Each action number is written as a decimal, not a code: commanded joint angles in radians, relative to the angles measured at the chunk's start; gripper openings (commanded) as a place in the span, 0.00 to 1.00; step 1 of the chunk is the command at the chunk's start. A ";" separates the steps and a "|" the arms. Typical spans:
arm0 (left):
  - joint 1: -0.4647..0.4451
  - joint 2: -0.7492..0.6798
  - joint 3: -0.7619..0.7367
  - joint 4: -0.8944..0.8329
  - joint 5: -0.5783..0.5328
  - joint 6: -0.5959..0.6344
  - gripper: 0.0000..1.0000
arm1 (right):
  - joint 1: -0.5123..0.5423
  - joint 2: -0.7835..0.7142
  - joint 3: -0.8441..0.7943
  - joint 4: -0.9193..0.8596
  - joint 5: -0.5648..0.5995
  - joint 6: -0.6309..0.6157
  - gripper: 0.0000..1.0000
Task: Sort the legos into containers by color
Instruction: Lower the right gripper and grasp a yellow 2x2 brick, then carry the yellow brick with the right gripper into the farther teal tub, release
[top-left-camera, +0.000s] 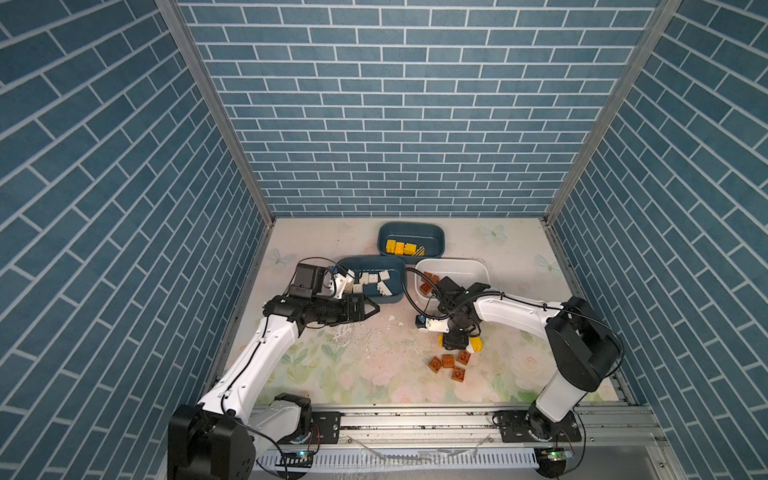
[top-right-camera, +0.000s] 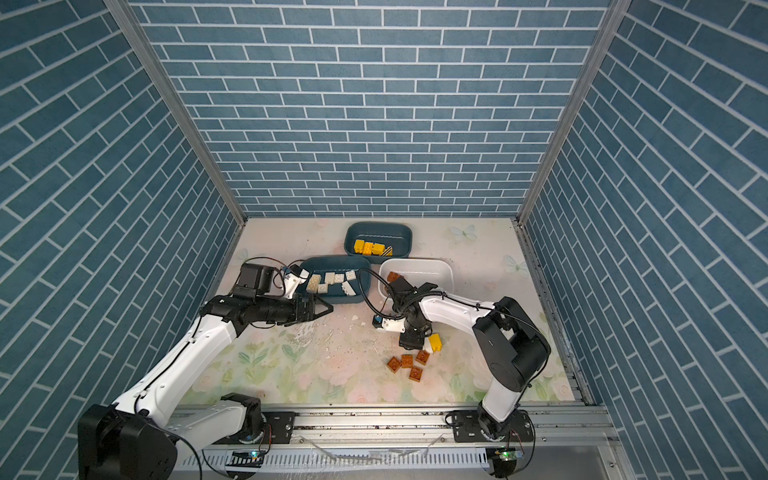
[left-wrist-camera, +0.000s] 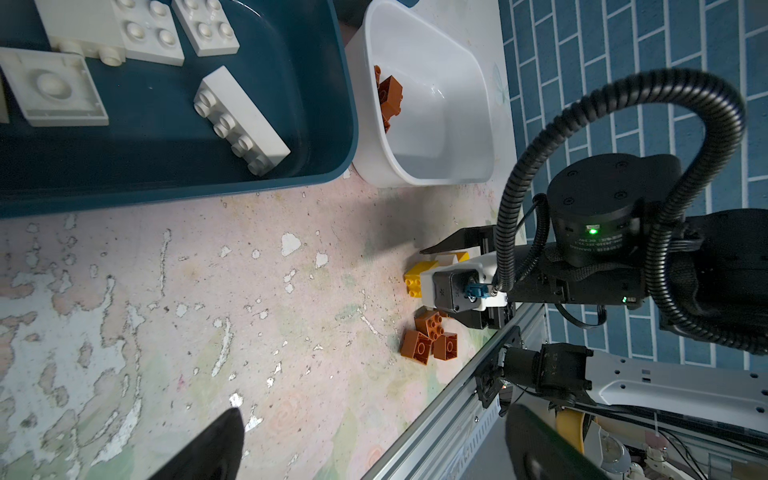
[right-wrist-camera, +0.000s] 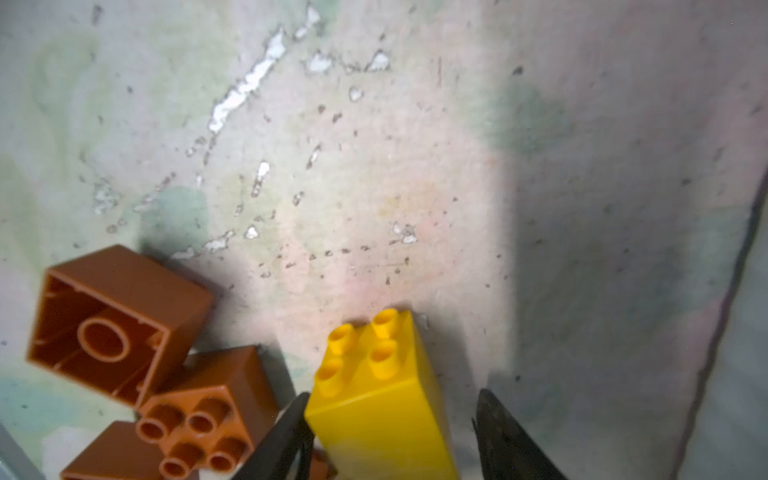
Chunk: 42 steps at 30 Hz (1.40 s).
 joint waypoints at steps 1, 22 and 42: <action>0.007 -0.016 0.007 -0.019 -0.005 0.016 1.00 | -0.001 0.030 0.040 0.001 -0.038 -0.063 0.55; 0.009 0.014 0.080 0.020 0.002 0.011 1.00 | -0.155 0.079 0.475 0.107 -0.224 0.259 0.21; 0.024 0.089 0.134 0.243 -0.056 -0.119 1.00 | -0.279 0.714 1.243 0.045 0.101 0.410 0.26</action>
